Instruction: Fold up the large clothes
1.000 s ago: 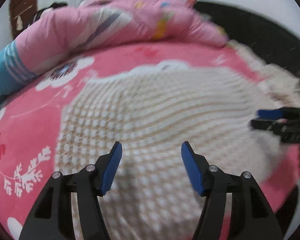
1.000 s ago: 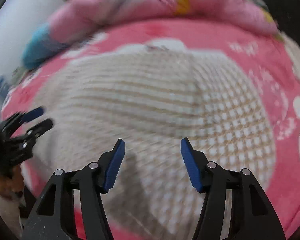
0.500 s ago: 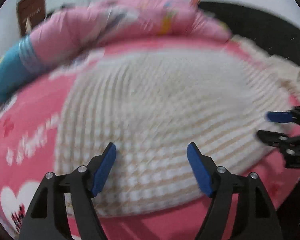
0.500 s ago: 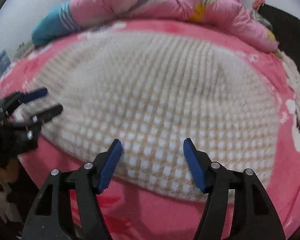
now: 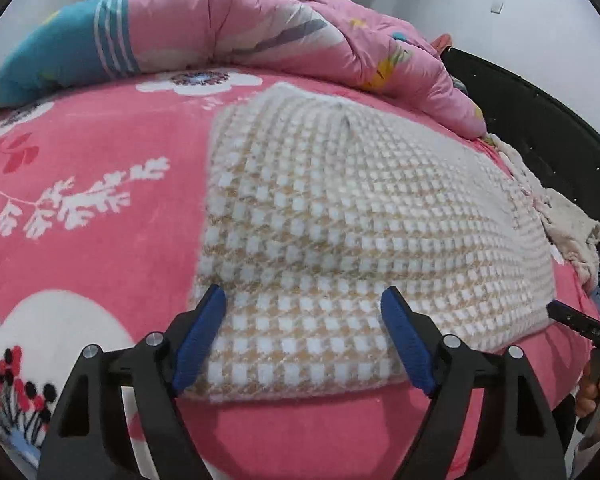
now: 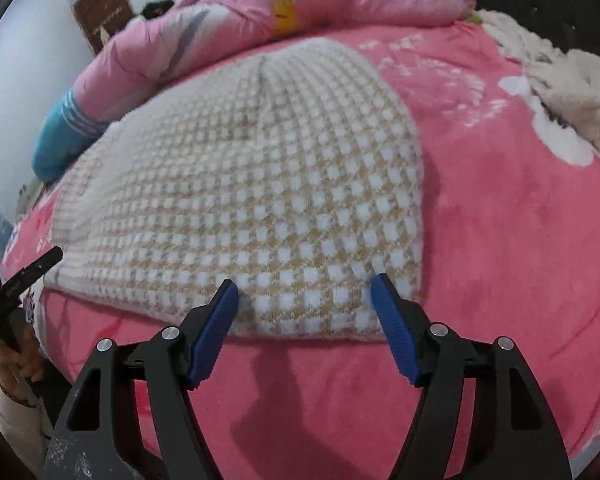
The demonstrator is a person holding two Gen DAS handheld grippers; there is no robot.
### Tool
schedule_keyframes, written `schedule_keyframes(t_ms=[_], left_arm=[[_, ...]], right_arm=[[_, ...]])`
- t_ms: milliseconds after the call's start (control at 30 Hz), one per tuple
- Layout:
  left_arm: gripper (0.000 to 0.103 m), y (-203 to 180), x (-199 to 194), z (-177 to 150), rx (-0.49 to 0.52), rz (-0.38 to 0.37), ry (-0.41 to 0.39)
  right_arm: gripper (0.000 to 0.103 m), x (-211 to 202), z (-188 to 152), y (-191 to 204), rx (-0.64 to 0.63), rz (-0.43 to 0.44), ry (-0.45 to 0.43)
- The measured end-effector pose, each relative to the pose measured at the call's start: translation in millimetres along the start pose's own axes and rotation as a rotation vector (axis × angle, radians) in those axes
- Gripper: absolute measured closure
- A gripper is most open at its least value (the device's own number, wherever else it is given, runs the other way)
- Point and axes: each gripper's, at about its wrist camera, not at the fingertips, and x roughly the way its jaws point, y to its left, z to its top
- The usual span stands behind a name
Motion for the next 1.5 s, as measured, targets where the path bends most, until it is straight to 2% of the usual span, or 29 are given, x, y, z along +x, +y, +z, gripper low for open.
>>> schedule_keyframes(t_ms=[67,167,233,333,367,467,567,833,933,967,1067,1167,1300,1500], left_arm=[[0.025,-7,-13,1,-0.01,-0.002,0.002],[0.025,-24,-54,-6,0.033,0.016,-0.06],[0.019,-35,-63,-6,0.065,0.02,-0.09],[0.008,-62,-99,-21,0.109,0.031,-0.149],[0.005,-68,-106,-22,0.117,0.036,-0.162],[0.005,-85,-122,-27,0.131,0.041,-0.179],[0.005,-97,-126,-30,0.132,0.062,-0.159],[0.005,-117,-132,-35,0.139,0.216,-0.218],[0.005,-123,-131,-36,0.156,0.292,-0.218],[0.005,-125,-130,-36,0.166,0.293,-0.209],[0.005,-130,-123,-39,0.182,0.287,-0.17],[0.005,-129,-111,-42,0.126,0.25,-0.089],[0.005,-119,-97,-45,0.047,0.215,-0.002],[0.005,-119,-91,-47,0.049,0.231,0.025]], right_arm=[[0.036,-18,-6,0,0.036,0.014,-0.001],[0.031,-62,-24,14,0.053,0.061,-0.04],[0.021,-80,-27,31,0.009,0.05,-0.084],[0.012,-101,-39,59,-0.054,0.049,-0.137],[0.01,-111,-45,70,-0.074,0.054,-0.16],[0.008,-120,-44,84,-0.112,0.076,-0.227],[0.008,-125,-47,100,-0.15,0.033,-0.288],[0.008,-135,-49,121,-0.192,-0.097,-0.404],[0.008,-137,-50,124,-0.203,-0.082,-0.403],[0.008,-135,-50,125,-0.206,-0.073,-0.39],[0.008,-128,-51,126,-0.195,-0.084,-0.358],[0.008,-116,-52,127,-0.197,-0.127,-0.306],[0.008,-106,-53,121,-0.172,-0.14,-0.259],[0.008,-93,-54,112,-0.129,-0.124,-0.188]])
